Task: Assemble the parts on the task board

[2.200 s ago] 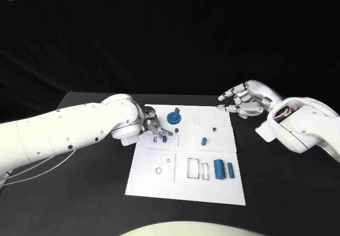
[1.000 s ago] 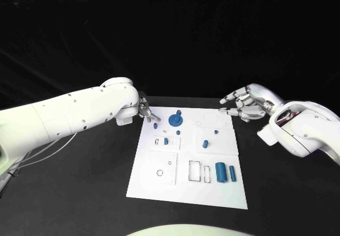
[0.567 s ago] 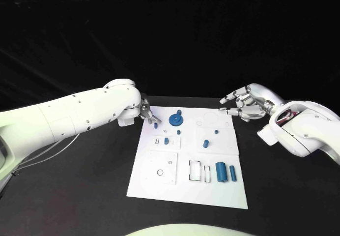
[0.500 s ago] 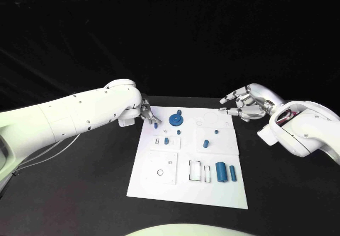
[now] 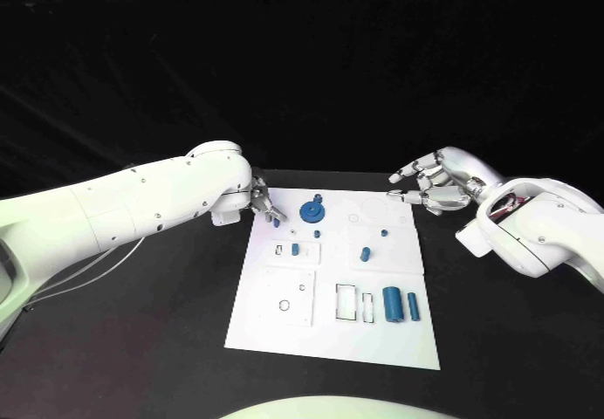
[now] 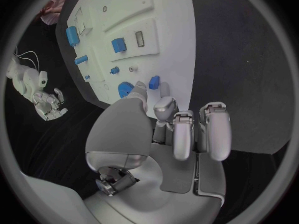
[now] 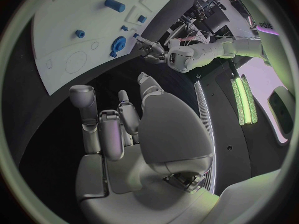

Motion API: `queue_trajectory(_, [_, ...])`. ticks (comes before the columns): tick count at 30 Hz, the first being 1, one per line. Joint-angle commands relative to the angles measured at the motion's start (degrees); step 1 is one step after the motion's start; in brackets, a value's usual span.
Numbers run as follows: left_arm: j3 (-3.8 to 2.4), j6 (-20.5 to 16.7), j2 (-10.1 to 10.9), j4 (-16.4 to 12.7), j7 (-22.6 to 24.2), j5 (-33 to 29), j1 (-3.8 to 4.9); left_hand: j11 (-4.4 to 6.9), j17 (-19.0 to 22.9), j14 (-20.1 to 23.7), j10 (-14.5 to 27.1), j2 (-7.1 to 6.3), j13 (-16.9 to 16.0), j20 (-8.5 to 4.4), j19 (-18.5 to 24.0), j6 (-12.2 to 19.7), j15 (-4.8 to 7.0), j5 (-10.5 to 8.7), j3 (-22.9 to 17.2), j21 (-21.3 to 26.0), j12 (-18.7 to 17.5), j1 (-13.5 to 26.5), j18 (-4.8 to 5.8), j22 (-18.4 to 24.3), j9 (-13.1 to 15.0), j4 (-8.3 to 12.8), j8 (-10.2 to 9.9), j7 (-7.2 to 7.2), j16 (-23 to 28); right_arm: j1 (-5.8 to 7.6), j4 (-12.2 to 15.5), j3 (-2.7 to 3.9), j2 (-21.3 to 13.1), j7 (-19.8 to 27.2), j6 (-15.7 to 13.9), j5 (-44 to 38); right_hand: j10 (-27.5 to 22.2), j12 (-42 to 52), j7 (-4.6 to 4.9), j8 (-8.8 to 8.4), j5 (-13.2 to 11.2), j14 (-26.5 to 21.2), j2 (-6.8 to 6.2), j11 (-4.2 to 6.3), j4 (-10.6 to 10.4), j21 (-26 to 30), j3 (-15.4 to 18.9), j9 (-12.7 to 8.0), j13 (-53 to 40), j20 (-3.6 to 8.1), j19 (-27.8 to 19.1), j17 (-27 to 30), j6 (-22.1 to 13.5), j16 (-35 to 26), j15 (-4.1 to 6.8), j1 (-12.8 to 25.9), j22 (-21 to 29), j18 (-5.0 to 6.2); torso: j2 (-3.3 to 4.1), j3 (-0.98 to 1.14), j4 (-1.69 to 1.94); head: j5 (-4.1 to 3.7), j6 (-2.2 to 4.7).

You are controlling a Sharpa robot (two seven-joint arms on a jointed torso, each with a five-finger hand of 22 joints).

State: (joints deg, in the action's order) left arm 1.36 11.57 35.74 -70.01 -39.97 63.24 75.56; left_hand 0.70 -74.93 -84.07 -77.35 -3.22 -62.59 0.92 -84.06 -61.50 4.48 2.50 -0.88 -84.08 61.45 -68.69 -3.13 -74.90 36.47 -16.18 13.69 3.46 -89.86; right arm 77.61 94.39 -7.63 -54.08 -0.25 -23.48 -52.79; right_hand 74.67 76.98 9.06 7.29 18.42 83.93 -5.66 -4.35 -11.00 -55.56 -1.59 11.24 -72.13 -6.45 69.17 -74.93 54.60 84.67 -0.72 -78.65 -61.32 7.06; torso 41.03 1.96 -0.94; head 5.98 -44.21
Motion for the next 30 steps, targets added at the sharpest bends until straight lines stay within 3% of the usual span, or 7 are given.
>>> queue_trajectory(1, [-0.02, 0.6, -0.2, 0.0, 0.6, -1.4, -0.02, -0.03, -15.1, -5.9, 0.5, 0.42, 0.0, 0.39, -0.6, -0.1, -0.36, 0.30, -0.1, 0.2, 0.1, -1.0, 0.58, -3.4, -0.1, 0.2, -0.3, 0.07, -0.1, -0.05, 0.0, 0.00, 0.1, 0.5, 0.4, -0.6, -0.4, -0.3, -0.11, 0.21, 0.4, 2.6, 0.37, 0.06, 0.0, 0.4, 0.3, 0.1, 0.0, 0.01, -0.3, -3.9, 0.1, -0.3, 0.49, 0.2, 0.1, 0.82, 0.03, 0.02, -0.04, 0.04, -0.06])
queue_trajectory(19, [-0.02, 0.7, -0.5, 0.6, 0.9, -2.7, -0.02, 0.18, -15.1, -5.9, 0.6, 4.03, 0.1, 0.33, -0.7, -0.1, -0.22, 0.32, -2.9, 0.2, 0.0, -6.3, 0.59, -3.5, -0.3, 2.0, -0.7, -0.13, -0.1, -0.08, 0.0, 0.00, 0.1, 0.5, 0.5, -0.5, -0.3, -0.2, -0.11, 0.22, 0.4, 2.6, 0.39, 0.06, 0.0, 0.4, 0.3, 0.1, 0.0, 0.02, -0.3, -4.0, 0.1, -0.2, 0.50, 0.1, 0.1, 0.82, 0.01, -0.01, -0.03, -0.06, -0.17])
queue_trajectory(30, [-0.02, 0.8, -0.6, 0.9, 1.1, -3.7, -0.02, 0.53, -15.1, -5.9, 1.0, 6.00, 0.4, 0.07, -0.7, 0.4, 0.11, 0.37, -7.7, 0.2, -0.5, -11.3, 0.59, -3.6, -0.6, 4.5, -1.2, -0.45, -0.1, -0.08, 0.1, 0.00, 0.0, 0.5, 0.6, -0.6, -0.3, -0.2, -0.11, 0.25, 0.5, 2.6, 0.48, 0.07, -0.1, 0.4, 0.3, 0.1, -0.1, 0.03, -0.2, -4.0, 0.1, -0.2, 0.50, 0.1, 0.0, 0.81, -0.01, -0.02, -0.04, -0.05, -0.28])
